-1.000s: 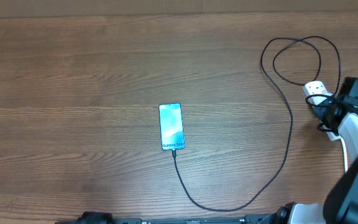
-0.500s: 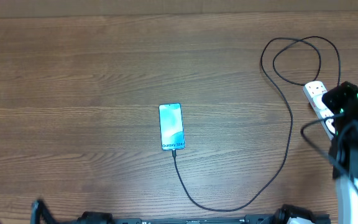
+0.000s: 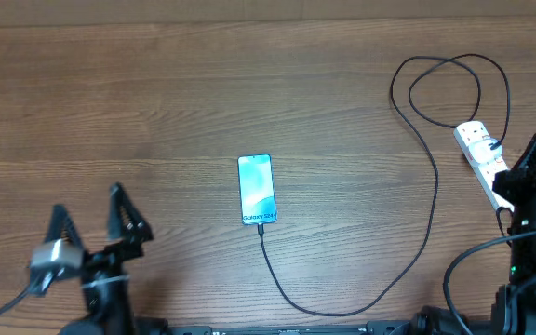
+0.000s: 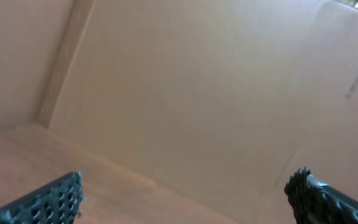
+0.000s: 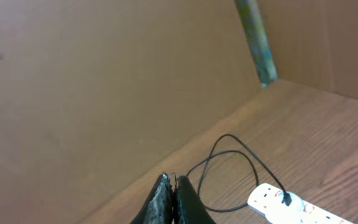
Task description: Plug charger to phone and switch on socket
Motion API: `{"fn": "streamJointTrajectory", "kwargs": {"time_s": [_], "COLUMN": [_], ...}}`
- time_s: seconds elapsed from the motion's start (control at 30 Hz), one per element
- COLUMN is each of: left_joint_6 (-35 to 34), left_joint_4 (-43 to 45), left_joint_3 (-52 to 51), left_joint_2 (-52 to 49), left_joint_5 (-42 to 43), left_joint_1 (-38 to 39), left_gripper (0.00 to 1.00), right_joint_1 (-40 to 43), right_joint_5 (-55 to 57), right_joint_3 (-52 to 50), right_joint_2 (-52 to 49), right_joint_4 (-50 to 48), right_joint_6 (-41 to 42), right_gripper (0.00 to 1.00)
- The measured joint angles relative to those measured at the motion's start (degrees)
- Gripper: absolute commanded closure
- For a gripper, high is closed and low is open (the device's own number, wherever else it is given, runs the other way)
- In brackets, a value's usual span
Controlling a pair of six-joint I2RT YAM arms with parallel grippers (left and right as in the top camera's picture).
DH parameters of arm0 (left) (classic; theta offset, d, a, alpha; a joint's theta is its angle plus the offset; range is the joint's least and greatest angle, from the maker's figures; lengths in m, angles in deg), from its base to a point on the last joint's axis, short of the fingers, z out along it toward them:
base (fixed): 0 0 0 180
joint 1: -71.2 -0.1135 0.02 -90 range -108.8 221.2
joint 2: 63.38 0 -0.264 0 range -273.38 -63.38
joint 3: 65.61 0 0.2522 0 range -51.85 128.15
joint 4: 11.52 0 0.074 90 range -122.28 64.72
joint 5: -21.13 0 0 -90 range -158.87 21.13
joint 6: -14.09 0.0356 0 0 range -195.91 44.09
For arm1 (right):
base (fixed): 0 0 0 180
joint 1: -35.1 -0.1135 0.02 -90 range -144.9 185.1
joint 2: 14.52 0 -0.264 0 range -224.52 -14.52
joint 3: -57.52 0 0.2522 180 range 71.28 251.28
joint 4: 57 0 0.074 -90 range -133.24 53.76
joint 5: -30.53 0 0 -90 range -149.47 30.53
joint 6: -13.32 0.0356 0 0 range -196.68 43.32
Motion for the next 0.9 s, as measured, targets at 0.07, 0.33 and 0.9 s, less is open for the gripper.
{"fn": "streamJointTrajectory", "kwargs": {"time_s": [0.07, 0.33, 0.9], "left_joint_6": [-0.3, -2.4, -4.8], "left_joint_4": [3.8, 9.0, 4.8], "left_joint_3": [-4.9, -16.5, -20.9], "left_joint_2": [0.0, 0.0, 0.0], "left_joint_5": [0.0, 0.0, -0.9], "left_joint_1": [0.0, 0.0, 0.0], "left_gripper": [0.00, 0.01, 0.01], "right_joint_1": [0.0, 0.0, 0.0], "right_joint_5": [-0.7, -1.7, -4.3], "right_joint_3": [0.0, 0.0, 0.9], "right_joint_2": [0.3, 0.4, 0.4], "right_joint_4": [0.0, 0.1, 2.0], "right_joint_6": [-0.6, -1.6, -2.4], "right_gripper": [0.96, 0.96, 0.96]}}
